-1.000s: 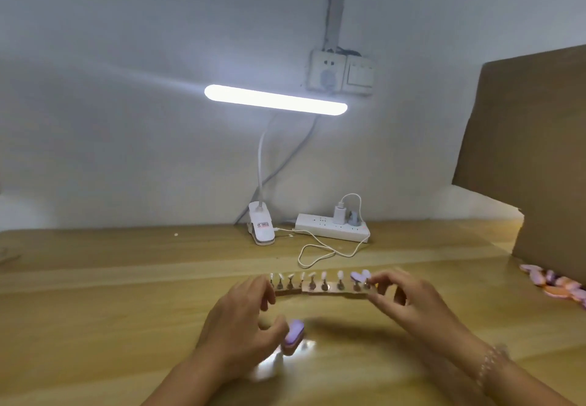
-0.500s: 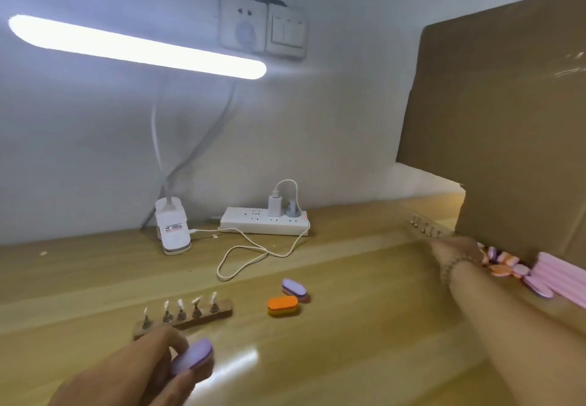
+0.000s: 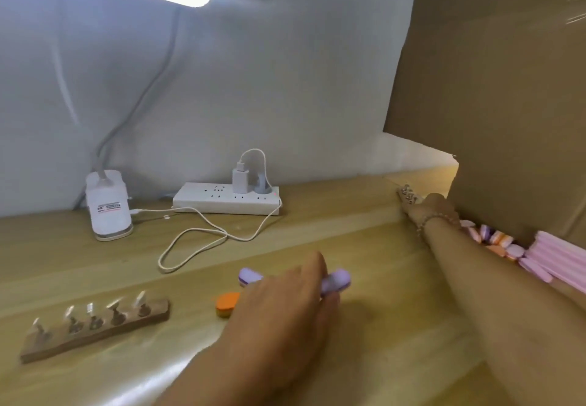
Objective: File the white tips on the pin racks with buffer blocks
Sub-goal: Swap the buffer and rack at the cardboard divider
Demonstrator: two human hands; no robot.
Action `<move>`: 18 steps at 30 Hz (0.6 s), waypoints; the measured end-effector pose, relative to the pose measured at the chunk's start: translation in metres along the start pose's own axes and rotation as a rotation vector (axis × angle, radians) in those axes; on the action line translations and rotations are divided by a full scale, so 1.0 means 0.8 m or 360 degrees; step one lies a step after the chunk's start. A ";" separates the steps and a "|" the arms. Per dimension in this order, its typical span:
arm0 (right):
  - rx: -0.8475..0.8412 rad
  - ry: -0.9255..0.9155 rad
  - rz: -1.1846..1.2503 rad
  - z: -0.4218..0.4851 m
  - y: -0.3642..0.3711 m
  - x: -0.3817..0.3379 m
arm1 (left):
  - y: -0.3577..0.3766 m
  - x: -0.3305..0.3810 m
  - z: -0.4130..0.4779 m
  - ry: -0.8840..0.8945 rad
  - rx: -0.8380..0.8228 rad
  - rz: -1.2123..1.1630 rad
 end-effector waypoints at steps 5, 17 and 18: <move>0.0082 -0.0060 -0.0033 0.008 0.003 0.008 | 0.044 0.021 0.064 -0.0237 0.0190 -0.0071; -0.0223 -0.0459 -0.0736 0.008 0.030 -0.025 | 0.053 0.016 0.074 -0.0160 0.0387 -0.0156; -0.0256 -0.0447 -0.0783 0.007 0.033 -0.027 | 0.053 0.016 0.074 -0.0164 0.0401 -0.0168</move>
Point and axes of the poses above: each hand's wrist, its own z-axis towards the middle knuckle, its own y-axis out of the palm, x = y × z, the point moved 6 cm from there along z, towards the middle knuckle, and after that the axes turned 1 degree about -y, right-handed, at the moved point
